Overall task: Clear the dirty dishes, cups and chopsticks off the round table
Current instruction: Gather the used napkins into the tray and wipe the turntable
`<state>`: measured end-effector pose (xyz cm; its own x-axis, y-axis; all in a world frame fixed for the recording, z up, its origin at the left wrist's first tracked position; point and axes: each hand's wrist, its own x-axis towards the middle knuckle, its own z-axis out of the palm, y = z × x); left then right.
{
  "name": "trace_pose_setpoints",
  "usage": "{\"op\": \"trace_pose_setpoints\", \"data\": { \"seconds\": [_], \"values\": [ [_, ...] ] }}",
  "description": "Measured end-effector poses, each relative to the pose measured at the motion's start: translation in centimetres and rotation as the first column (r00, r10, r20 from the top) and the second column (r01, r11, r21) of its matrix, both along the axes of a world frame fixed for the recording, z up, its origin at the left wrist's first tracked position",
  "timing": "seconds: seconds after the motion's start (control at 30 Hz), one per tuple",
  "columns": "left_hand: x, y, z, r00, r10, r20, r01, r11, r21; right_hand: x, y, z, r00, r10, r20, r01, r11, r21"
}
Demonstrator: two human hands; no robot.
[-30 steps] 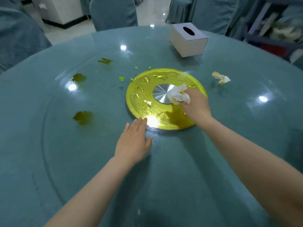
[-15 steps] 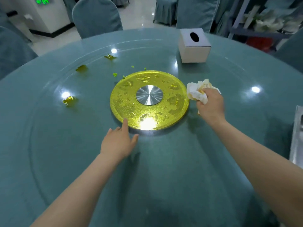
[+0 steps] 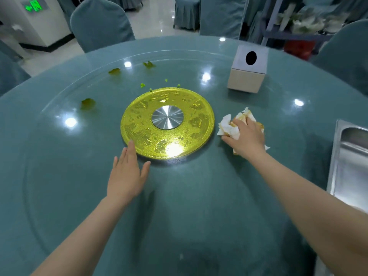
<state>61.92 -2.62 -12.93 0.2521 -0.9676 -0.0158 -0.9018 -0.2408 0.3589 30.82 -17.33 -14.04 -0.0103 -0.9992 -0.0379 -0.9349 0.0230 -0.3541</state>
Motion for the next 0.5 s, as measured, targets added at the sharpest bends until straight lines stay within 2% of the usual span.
{"op": "trace_pose_setpoints", "data": {
  "seconds": [0.07, 0.2, 0.27, 0.33, 0.5],
  "values": [
    [-0.7, 0.2, 0.2, 0.998, -0.013, -0.066, 0.010, 0.999, -0.045, 0.7, 0.3, -0.3, 0.996, 0.015, -0.087, -0.014, 1.000, 0.009],
    [-1.5, 1.0, 0.5, 0.993, -0.006, -0.115, 0.001, 0.999, -0.036, 1.4, 1.0, -0.5, 0.987, 0.069, -0.146, -0.073, 0.997, -0.021],
    [-1.8, 1.5, 0.6, 0.991, 0.006, -0.134, -0.010, 1.000, -0.029, 1.6, 1.3, -0.5, 0.986, 0.124, -0.111, -0.135, 0.987, -0.091],
    [-2.2, 2.0, 0.7, 0.989, 0.010, -0.150, -0.013, 1.000, -0.022, 1.7, 1.8, -0.3, 0.992, 0.120, -0.035, -0.123, 0.986, -0.116],
    [-3.6, 3.9, 1.4, 0.978, 0.025, -0.207, -0.028, 0.999, -0.015, 2.1, 4.6, -0.1, 0.986, 0.120, -0.118, -0.128, 0.989, -0.069]
  ]
}}
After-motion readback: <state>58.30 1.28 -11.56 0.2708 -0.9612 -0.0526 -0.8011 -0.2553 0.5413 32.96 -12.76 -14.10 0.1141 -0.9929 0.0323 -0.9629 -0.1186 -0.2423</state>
